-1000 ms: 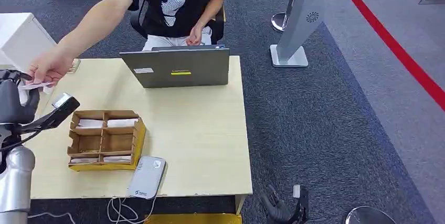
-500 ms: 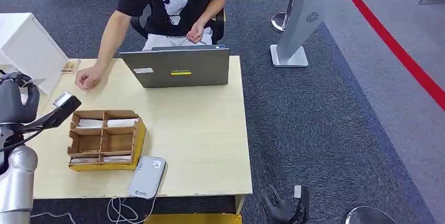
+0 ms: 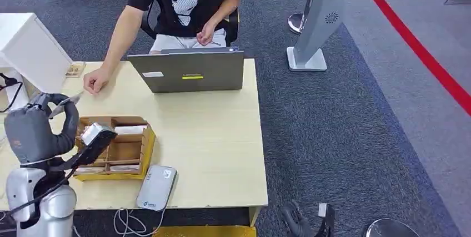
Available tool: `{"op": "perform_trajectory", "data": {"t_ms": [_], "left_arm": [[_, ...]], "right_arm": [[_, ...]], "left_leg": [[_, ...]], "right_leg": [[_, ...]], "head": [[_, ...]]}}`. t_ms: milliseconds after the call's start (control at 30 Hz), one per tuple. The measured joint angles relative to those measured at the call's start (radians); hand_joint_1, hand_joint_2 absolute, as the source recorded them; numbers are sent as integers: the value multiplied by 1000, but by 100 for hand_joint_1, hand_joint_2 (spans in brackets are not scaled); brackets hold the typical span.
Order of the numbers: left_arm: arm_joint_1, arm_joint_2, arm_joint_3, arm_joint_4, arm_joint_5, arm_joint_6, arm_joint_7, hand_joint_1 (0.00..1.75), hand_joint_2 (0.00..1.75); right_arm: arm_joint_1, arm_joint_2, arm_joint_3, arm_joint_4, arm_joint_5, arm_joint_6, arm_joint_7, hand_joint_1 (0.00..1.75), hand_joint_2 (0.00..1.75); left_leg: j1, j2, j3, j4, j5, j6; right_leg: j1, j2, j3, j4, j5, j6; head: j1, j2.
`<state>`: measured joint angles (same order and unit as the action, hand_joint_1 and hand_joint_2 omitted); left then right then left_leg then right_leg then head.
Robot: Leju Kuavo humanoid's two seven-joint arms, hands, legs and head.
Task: Pass the card to the sensor for recognition and then transmit it.
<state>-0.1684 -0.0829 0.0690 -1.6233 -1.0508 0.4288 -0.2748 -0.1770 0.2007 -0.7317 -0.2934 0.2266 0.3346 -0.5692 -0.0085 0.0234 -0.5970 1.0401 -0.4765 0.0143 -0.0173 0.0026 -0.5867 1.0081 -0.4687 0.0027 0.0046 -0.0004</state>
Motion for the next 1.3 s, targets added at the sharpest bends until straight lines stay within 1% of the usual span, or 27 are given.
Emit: {"op": "perform_trajectory", "data": {"t_ms": [33,100,167,300,533,600,733,800,833,933,1000,1033,1133,1200,1300], "left_arm": [[34,-19,-19,-29,29,0,-19,175,175],[76,-47,-49,-70,44,0,-33,175,175],[109,-65,-60,-106,47,0,-37,175,175],[157,-86,-76,-153,51,0,-37,175,175],[185,-99,-89,-192,54,-1,-37,175,175],[191,-104,-90,-197,75,-13,-45,175,175],[261,-117,-113,-220,91,-18,-73,175,175],[298,-125,-122,-222,89,-24,-65,175,175],[314,-129,-122,-222,95,-38,-54,175,175],[339,-136,-122,-195,106,-76,-36,175,175],[341,-141,-118,-147,90,-110,-25,175,175],[340,-146,-114,-103,74,-130,-22,175,175],[335,-164,-111,14,59,-129,-44,175,175],[332,-174,-111,66,54,-125,-52,175,175],[327,-183,-111,110,54,-126,-53,175,175]], "right_arm": [[5,-2,-1,-1,-5,1,-5,0,175],[10,-5,-5,-2,-11,2,-11,0,175],[15,-6,-7,-2,-11,3,-14,0,175],[24,-8,-9,-2,-11,2,-14,0,175],[27,-9,-11,-3,-11,2,-14,0,175],[27,-9,-14,-3,-18,2,-16,0,175],[39,-11,-32,-5,-42,8,-31,0,175],[48,-13,-43,-7,-48,17,-38,0,175],[51,-14,-50,-9,-50,21,-39,0,175],[60,-16,-63,-13,-47,26,-40,0,175],[60,-16,-72,-15,-37,25,-38,0,175],[60,-16,-74,-17,-30,24,-38,0,175],[59,-16,-78,-18,-21,22,-35,0,175],[59,-16,-83,-18,-18,22,-34,0,175],[58,-17,-86,-19,-10,22,-34,0,175]], "left_leg": [[0,0,0,0,0,1],[0,-1,-1,0,-1,1],[0,0,0,0,-1,1],[0,-1,0,0,-1,1],[0,-1,0,0,-1,1],[0,-1,0,0,-1,1],[0,-1,0,0,-1,2],[0,-1,0,0,-2,3],[0,-1,0,0,-2,3],[0,-1,-1,0,-3,3],[0,-1,0,0,-3,4],[0,-1,0,0,-3,4],[0,-1,0,0,-3,4],[0,-1,0,0,-3,4],[0,-1,0,0,-3,4]], "right_leg": [[0,0,0,0,0,0],[0,-1,0,0,-1,1],[0,0,0,0,-1,1],[0,-1,0,0,-1,1],[0,-1,0,0,-1,1],[0,-1,1,0,-1,1],[0,-1,1,0,-2,2],[0,-1,1,0,-2,3],[0,-1,1,0,-2,3],[0,-1,1,-1,-3,3],[0,-1,1,-1,-3,3],[0,-1,1,-1,-3,3],[0,-1,1,-1,-2,3],[0,-1,1,-1,-2,3],[0,-1,1,-1,-2,4]], "head": [[0,0],[3,0],[2,0],[2,0],[1,0],[1,0],[1,0],[2,0],[1,0],[1,0],[1,0],[0,0],[0,0],[0,0],[-1,0]]}}
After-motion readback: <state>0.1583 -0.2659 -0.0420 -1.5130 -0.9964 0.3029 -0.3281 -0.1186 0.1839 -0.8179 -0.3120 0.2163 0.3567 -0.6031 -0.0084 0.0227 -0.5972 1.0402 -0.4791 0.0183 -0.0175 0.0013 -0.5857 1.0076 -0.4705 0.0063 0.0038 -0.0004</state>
